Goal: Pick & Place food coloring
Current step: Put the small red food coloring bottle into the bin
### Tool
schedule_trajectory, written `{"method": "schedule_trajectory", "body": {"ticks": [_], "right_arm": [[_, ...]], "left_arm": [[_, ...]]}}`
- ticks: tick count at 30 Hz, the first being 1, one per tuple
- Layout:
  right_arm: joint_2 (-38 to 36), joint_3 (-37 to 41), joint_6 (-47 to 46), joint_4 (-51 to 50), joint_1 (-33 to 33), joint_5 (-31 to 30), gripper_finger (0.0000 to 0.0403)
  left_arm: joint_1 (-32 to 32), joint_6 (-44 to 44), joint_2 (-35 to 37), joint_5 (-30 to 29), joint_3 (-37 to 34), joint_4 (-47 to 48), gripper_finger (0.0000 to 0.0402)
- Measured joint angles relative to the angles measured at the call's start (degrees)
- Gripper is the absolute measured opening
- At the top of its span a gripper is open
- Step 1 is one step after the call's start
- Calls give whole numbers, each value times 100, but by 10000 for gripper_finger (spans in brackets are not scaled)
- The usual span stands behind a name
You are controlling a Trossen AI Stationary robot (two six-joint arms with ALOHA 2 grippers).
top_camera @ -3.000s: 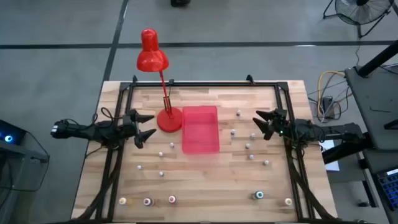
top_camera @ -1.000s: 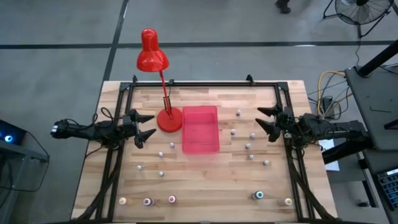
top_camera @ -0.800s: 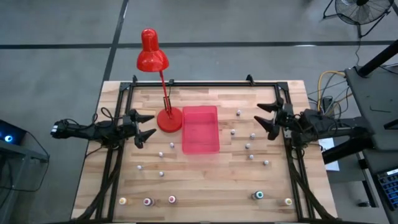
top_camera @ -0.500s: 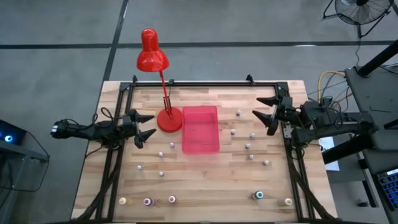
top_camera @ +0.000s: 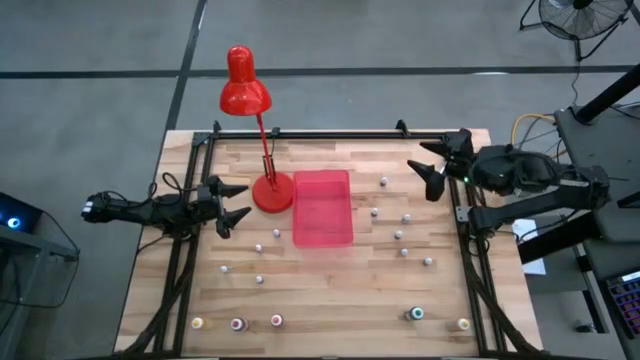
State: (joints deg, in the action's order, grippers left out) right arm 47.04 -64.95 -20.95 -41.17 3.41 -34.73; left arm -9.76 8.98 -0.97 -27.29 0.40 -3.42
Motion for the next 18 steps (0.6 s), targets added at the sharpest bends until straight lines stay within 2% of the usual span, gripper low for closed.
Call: {"method": "schedule_trajectory", "body": {"ticks": [9,18], "right_arm": [[1082,-1206,-597,-1750,-558,3,304],[1786,-1407,-1533,-2591,-1693,114,304]], "left_arm": [[0,-1,0,0,0,0,314],[0,1,0,0,0,0,314]]}}
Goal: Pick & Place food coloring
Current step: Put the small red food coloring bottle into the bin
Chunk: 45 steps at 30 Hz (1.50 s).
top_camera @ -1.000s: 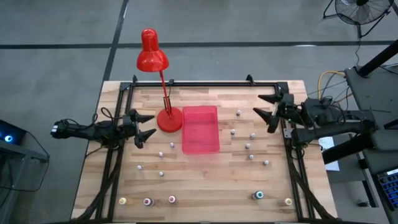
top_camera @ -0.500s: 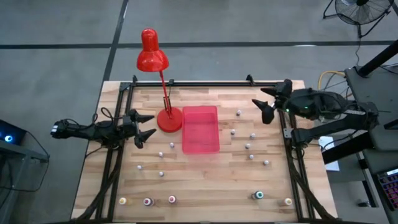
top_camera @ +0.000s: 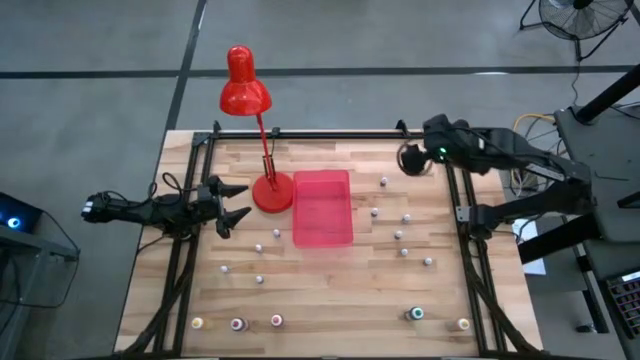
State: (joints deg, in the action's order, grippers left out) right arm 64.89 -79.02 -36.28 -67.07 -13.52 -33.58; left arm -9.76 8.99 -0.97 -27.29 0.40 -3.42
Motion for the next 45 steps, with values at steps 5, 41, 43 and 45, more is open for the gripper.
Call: {"method": "schedule_trajectory", "body": {"ticks": [5,41,43,45], "right_arm": [[428,27,-269,-44,-449,85,304],[3447,181,-360,302,-1176,1816,260],[3454,309,-389,337,-1176,1823,256],[3451,453,-389,511,-1176,1848,253]], "left_arm": [[0,-2,2,0,0,0,314],[2,-2,0,0,0,0,314],[2,-1,1,0,0,0,314],[0,-2,2,0,0,0,314]]}}
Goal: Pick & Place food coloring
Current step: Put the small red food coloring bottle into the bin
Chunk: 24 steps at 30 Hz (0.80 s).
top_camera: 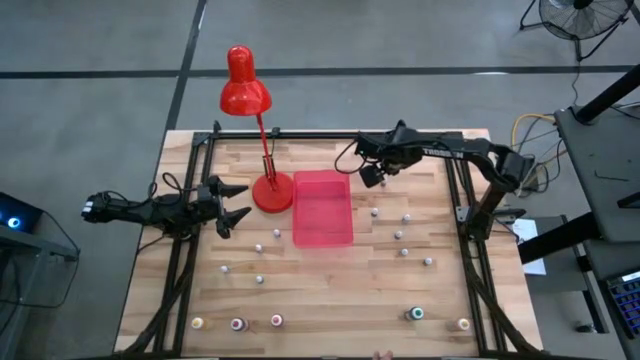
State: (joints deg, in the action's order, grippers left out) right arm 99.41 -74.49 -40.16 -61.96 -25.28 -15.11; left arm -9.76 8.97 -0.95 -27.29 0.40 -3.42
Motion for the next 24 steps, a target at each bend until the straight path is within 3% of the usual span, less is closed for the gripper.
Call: {"method": "schedule_trajectory", "body": {"ticks": [9,24], "right_arm": [[1,569,3,1039,0,378,258],[5,1324,46,1933,-4,312,254]], "left_arm": [[0,0,-1,0,0,0,314],[0,1,-1,0,0,0,314]]}}
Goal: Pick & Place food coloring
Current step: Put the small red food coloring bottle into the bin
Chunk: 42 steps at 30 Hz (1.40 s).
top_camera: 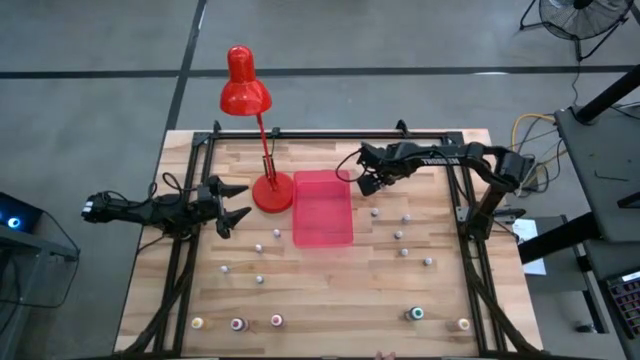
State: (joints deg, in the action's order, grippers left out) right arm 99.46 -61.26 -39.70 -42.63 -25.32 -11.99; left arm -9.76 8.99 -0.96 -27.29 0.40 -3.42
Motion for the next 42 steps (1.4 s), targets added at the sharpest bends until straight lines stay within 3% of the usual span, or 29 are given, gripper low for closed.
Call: {"method": "schedule_trajectory", "body": {"ticks": [19,42], "right_arm": [[0,170,136,217,-46,6,210],[0,234,145,254,-50,46,78]], "left_arm": [[-4,0,0,0,0,0,314],[2,0,0,0,0,0,314]]}}
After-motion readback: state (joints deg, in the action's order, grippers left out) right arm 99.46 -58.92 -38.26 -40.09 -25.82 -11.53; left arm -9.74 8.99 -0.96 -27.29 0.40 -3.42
